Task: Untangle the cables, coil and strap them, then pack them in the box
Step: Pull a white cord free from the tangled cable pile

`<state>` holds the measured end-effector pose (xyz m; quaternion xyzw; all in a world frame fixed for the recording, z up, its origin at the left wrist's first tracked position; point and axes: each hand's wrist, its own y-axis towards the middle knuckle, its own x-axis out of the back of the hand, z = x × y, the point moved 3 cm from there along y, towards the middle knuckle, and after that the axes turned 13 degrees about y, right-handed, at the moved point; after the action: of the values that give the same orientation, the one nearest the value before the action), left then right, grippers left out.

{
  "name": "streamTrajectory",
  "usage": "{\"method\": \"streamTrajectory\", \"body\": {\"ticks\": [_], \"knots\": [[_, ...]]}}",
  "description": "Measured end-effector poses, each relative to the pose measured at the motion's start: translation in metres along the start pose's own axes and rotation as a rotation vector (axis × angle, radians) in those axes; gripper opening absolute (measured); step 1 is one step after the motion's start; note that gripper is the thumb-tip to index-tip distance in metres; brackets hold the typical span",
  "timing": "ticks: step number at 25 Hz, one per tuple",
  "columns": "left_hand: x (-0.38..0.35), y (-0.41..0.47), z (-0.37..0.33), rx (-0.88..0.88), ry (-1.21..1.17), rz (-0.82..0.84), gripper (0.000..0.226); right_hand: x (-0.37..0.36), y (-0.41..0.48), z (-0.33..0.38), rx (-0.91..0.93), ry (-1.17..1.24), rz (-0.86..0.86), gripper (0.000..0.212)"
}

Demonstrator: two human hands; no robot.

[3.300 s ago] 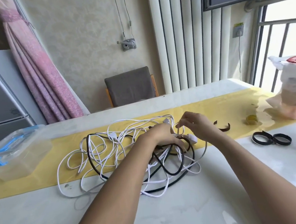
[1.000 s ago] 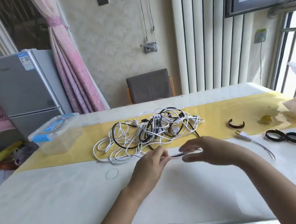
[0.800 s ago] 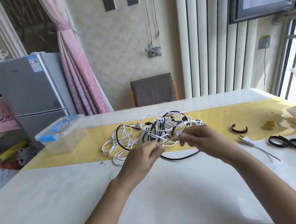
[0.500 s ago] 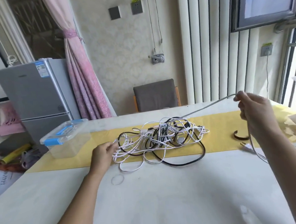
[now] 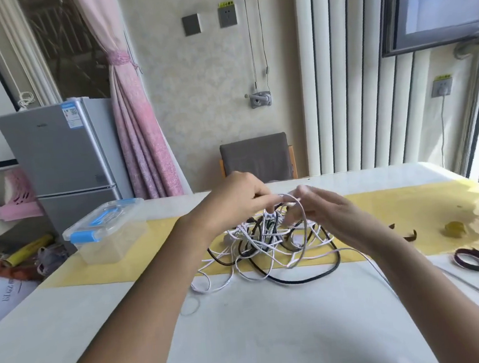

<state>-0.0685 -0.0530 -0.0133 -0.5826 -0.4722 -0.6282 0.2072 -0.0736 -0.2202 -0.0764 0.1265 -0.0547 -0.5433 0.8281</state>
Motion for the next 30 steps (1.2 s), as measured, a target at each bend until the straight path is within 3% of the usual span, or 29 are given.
{"method": "streamTrajectory", "body": {"ticks": [2, 4, 7, 12, 14, 17, 19, 21, 23, 26, 28, 30], "knots": [[-0.006, -0.003, -0.001, 0.002, -0.017, 0.065, 0.035, -0.008, -0.001, 0.005, -0.012, 0.066, 0.118, 0.038], [-0.013, -0.011, 0.011, 0.055, -0.107, 0.09, 0.033, 0.0, -0.003, 0.011, 0.028, 0.147, 0.076, 0.034], [-0.036, -0.02, 0.047, 0.159, -0.189, 0.061, 0.025, 0.028, -0.008, 0.027, 0.188, 0.326, -0.084, 0.033], [-0.087, -0.043, 0.131, 0.378, 0.019, 0.056, 0.025, 0.081, -0.026, 0.054, 0.422, 0.553, -0.519, 0.036], [-0.093, -0.06, 0.156, 0.516, 0.036, -0.058, 0.019, 0.101, -0.032, 0.051, 0.39, 0.437, -0.665, 0.036], [-0.089, -0.064, 0.152, 0.576, 0.161, -0.2, 0.024, 0.117, -0.029, 0.022, 0.049, -0.166, -0.778, 0.031], [-0.075, -0.052, 0.124, 0.453, 0.256, -0.309, 0.031, 0.113, -0.022, 0.0, -0.147, -0.595, -0.744, 0.027], [-0.053, -0.039, 0.089, 0.268, 0.302, -0.414, 0.036, 0.094, -0.014, -0.013, -0.138, -0.832, -0.661, 0.044], [-0.033, -0.03, 0.048, 0.053, 0.131, -0.379, 0.032, 0.064, -0.007, -0.008, 0.056, -0.775, -0.562, 0.047], [-0.017, -0.023, -0.002, -0.082, -0.052, -0.218, 0.027, 0.016, -0.001, 0.017, 0.41, -0.506, -0.304, 0.038], [-0.021, -0.018, -0.01, -0.107, -0.029, -0.123, 0.029, -0.002, 0.003, 0.024, 0.435, -0.326, -0.112, 0.03], [-0.035, -0.015, -0.004, -0.083, -0.045, -0.077, 0.028, -0.009, 0.01, 0.019, 0.329, -0.369, -0.053, 0.018]]}}
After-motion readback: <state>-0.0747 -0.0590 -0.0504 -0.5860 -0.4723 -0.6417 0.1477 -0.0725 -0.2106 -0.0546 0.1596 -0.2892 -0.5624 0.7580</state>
